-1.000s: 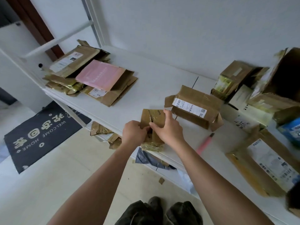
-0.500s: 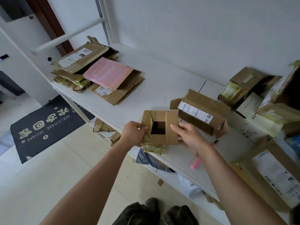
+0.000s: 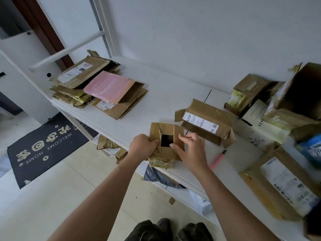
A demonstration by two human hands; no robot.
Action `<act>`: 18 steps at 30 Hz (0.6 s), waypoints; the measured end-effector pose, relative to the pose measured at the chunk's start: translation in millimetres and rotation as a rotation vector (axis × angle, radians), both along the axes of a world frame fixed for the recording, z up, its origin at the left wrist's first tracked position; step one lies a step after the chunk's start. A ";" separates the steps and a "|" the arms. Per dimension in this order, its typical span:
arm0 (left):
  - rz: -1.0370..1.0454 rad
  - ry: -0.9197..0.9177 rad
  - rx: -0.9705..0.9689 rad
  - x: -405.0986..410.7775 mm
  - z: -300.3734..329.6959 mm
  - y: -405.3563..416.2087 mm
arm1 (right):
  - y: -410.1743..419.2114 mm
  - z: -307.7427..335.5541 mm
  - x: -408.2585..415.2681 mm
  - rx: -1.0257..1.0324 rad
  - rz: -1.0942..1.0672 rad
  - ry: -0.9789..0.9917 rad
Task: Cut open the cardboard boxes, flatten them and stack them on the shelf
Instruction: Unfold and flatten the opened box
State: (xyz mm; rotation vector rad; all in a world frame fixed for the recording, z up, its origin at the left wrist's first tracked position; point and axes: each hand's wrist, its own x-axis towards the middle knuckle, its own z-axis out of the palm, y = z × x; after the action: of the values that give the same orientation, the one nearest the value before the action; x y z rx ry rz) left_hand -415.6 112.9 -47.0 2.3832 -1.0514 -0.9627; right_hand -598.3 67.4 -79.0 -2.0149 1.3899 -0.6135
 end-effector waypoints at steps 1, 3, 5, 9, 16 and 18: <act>0.005 0.003 0.017 -0.7 1.2 -1.9 | -1.4 0.4 -0.5 0.027 -0.002 -0.001; -0.007 -0.010 0.044 -5.3 3.7 -5.8 | -3.8 3.6 -0.5 0.074 -0.002 0.002; -0.063 -0.085 0.056 -12.4 4.4 -8.3 | -4.7 7.8 -1.2 0.097 0.000 0.012; -0.113 -0.104 0.043 -16.8 7.6 -4.6 | -1.4 11.8 -2.5 0.118 -0.019 -0.039; 0.173 0.683 -0.195 17.8 19.6 23.6 | 3.2 11.9 -9.1 0.170 -0.085 -0.070; 0.139 0.725 -0.202 19.6 20.7 27.9 | 1.5 14.6 -13.6 0.163 -0.072 -0.048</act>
State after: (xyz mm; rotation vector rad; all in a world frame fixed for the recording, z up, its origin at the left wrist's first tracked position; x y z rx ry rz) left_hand -395.9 140.8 -26.3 1.6894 -0.6498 -1.4268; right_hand -611.9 68.9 -64.4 -1.8181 1.4414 -0.5571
